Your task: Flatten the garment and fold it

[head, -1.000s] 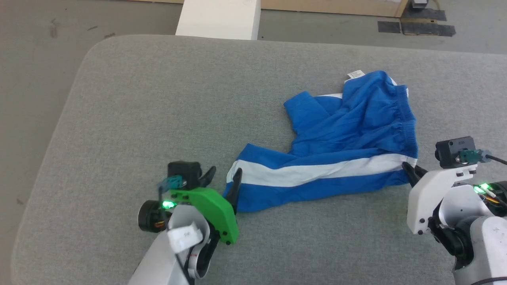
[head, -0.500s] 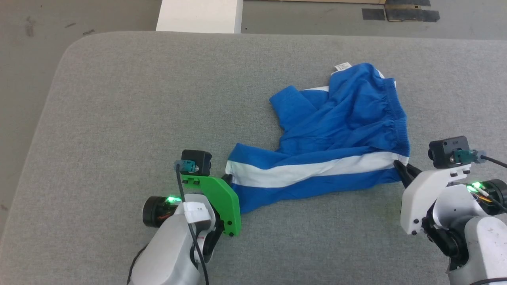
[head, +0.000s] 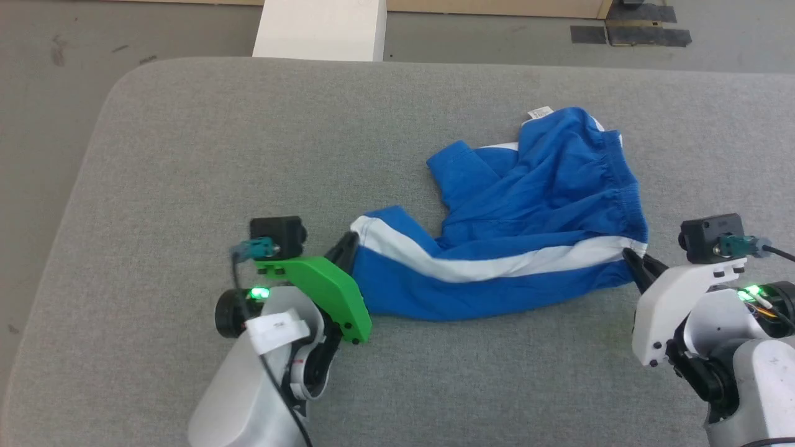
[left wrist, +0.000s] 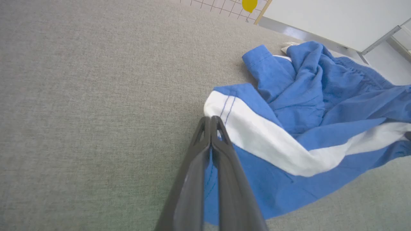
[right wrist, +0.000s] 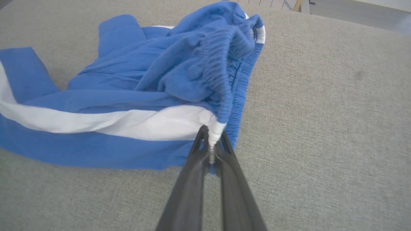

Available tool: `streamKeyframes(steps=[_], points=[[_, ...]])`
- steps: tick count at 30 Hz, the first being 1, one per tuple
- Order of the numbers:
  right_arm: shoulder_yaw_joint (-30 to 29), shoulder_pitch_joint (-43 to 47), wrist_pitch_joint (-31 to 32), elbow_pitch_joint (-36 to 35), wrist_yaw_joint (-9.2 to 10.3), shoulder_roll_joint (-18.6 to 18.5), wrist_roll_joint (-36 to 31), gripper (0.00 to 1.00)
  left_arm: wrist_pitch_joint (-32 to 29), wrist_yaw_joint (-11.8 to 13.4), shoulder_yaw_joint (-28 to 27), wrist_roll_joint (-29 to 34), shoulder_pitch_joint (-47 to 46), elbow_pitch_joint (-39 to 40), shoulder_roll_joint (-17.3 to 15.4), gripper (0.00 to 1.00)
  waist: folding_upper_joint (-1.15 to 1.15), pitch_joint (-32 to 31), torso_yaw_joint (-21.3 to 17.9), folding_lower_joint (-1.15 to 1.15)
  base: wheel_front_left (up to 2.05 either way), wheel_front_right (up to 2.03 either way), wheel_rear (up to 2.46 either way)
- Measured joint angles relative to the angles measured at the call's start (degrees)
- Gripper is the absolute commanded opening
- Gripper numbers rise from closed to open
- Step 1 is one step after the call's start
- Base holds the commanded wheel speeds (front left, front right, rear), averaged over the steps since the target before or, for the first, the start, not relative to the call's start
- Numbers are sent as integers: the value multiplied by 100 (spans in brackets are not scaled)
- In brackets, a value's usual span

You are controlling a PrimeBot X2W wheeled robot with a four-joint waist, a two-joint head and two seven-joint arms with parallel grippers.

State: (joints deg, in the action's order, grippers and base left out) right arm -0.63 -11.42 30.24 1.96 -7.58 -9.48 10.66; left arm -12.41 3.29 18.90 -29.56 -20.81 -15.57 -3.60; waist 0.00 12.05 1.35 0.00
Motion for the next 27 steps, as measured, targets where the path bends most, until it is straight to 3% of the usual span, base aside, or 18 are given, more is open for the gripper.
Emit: streamKeyframes(steps=[11, 16, 21, 27], points=[[-168, 66, -51, -109, 0, 49, 125, 0, 121, 87, -123, -147, 573, 1180, -78, 0, 0, -107, 86, 0, 0, 0, 0], [-296, -80, -82, -297, 1, 208, 694, 0, 146, 19, -216, -341, 473, 1525, -79, 0, 0, -127, 83, 0, 0, 0, 0], [-400, -1117, 179, -510, 1, 168, 1475, 0, 51, -327, -458, -783, -536, 1532, -98, 0, 0, -79, 64, 0, 0, 0, 0], [-472, -2971, 597, -319, 1, -29, 1933, 0, -144, -522, -672, -699, -2402, 891, -409, 0, 0, 85, -18, 0, 0, 0, 0]])
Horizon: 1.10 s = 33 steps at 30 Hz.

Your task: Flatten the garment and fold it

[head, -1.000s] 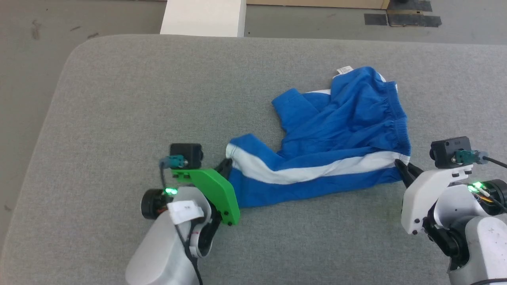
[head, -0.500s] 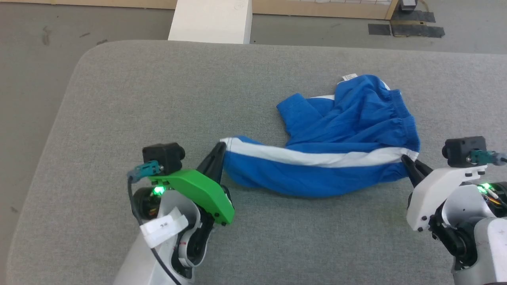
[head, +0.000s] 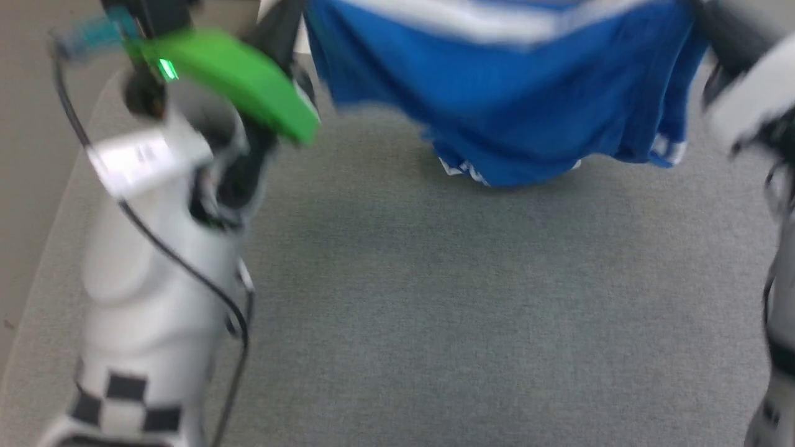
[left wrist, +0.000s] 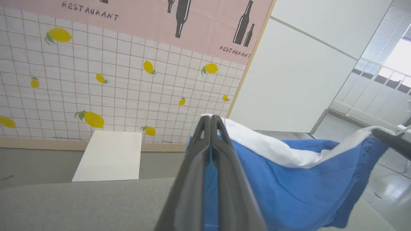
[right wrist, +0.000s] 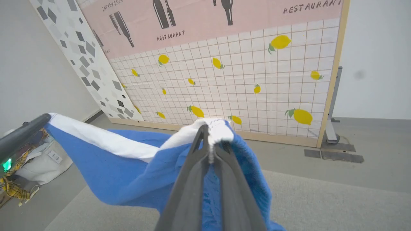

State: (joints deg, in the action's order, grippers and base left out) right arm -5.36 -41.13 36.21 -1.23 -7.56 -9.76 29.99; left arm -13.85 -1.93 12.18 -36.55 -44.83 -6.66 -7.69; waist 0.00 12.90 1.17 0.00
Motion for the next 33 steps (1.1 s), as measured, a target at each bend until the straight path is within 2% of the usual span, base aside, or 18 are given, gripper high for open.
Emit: streamKeyframes(steps=[7, 12, 18, 23, 28, 33], points=[[-41, -2119, -101, 1326, 0, 140, -253, 0, 10, 98, 105, 735, -1839, -1238, -323, 0, 0, 367, -161, 0, 0, 0, 0], [-269, -3240, -675, 2272, 0, 320, -892, 0, 350, 157, 180, 1089, -2900, -1886, -355, 0, 0, 741, -261, 0, 0, 0, 0], [-431, -4341, -1603, 2793, 0, 524, -1248, 0, 1154, 320, 64, 1390, -3961, -2247, -427, 0, 0, 1239, -382, -1, 0, 0, 0], [-422, -4517, -1993, 3204, 0, 568, -1307, 0, 1712, 261, -47, 1314, -4240, -2601, -366, 0, 0, 1585, -434, -1, 0, 0, 0], [-300, -4435, -2116, 3440, 0, 503, -1101, 0, 2117, -38, -10, 1165, -4095, -2947, -157, 0, 0, 1798, -332, -1, 0, 0, 0], [-80, -3799, -2229, 3419, 0, 414, -580, 0, 2455, -263, -24, 868, -3534, -3147, -14, 0, 0, 1822, -101, -1, 0, 0, 0]])
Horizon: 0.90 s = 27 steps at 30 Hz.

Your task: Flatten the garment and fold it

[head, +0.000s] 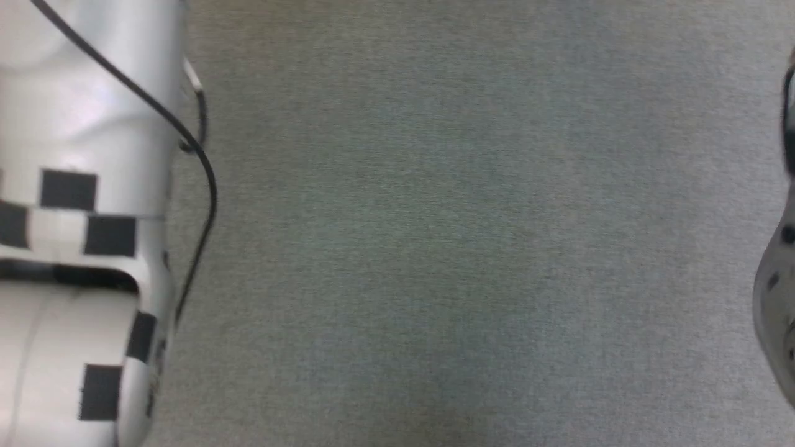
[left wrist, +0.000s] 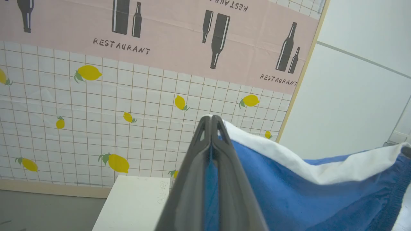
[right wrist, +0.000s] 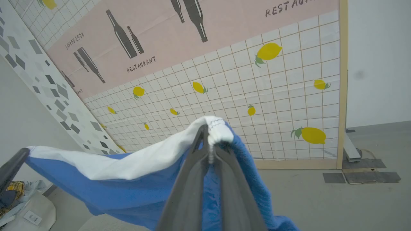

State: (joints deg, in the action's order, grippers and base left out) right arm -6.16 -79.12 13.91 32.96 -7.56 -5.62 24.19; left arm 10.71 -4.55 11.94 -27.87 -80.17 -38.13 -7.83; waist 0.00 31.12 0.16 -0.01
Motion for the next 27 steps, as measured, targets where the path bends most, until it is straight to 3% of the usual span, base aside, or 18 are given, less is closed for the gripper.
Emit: streamKeyframes(steps=[8, 16, 27], points=[[286, 1865, -11, -820, 0, -410, 1092, 0, 305, -205, -36, -586, 1579, 432, 149, 0, 0, -370, 250, 1, 0, 0, 0], [490, 4416, 647, -2103, 0, -693, 1784, 0, 298, -210, 119, -855, 3876, 1305, 238, 0, 0, -1087, 391, 2, 0, 0, 0], [730, 7067, 1403, -3231, 0, -747, 1389, 0, -455, 512, 112, -1221, 6850, 2743, 34, 0, 0, -2096, 357, 2, 0, 0, 0]])
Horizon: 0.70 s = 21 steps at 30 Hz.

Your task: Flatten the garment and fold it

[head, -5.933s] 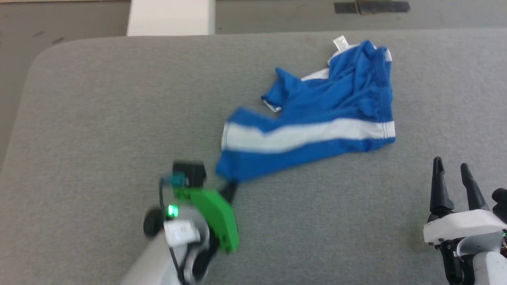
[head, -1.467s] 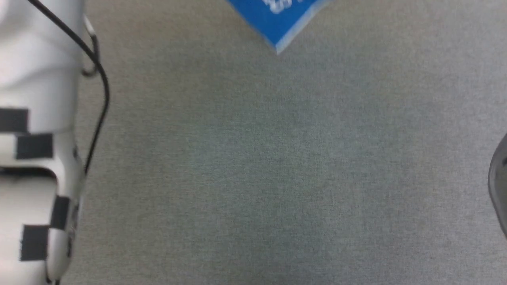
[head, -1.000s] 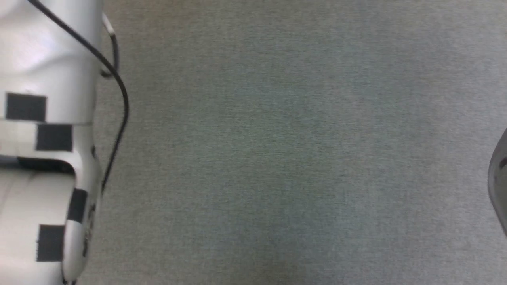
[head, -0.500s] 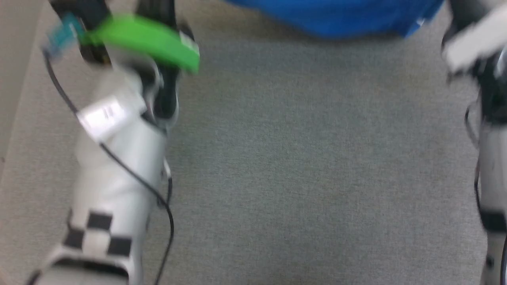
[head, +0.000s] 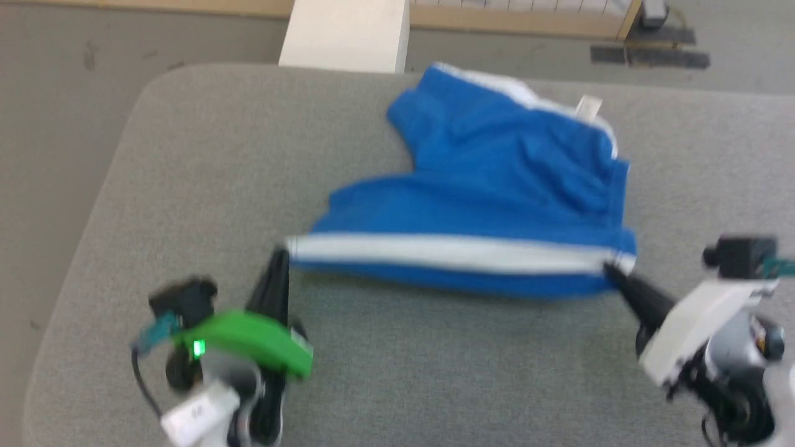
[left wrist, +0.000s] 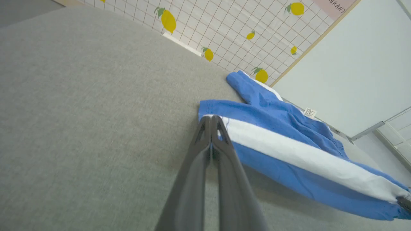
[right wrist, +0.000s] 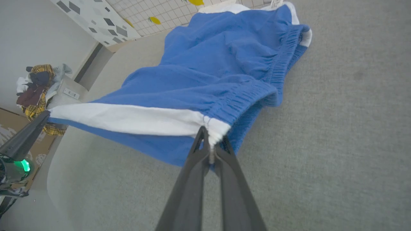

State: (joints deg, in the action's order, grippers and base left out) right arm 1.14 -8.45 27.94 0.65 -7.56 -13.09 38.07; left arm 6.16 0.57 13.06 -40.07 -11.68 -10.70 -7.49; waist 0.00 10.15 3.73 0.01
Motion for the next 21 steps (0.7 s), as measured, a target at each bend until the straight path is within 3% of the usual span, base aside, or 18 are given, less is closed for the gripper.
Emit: streamKeyframes(steps=[6, 10, 17, 21], points=[[101, 1011, 519, -204, 0, -47, -134, 0, -669, 538, 42, -126, 1310, 650, -222, 0, 0, -412, -37, 0, 0, 0, 0], [218, 1538, 1098, -434, 0, -178, -281, 0, -1078, 768, 31, -234, 1884, 1065, -332, 0, 0, -597, -15, 0, 0, 0, 0], [226, 2112, 2023, -879, 0, -181, -103, 0, -1299, 1035, -148, -488, 2713, 1713, -459, 0, 0, -685, 8, 0, 0, 0, 0], [9, 2128, 2036, -1140, 0, -41, -80, 0, -1259, 1034, -213, -504, 2793, 2038, -502, 0, 0, -648, -6, 0, 0, 0, 0]])
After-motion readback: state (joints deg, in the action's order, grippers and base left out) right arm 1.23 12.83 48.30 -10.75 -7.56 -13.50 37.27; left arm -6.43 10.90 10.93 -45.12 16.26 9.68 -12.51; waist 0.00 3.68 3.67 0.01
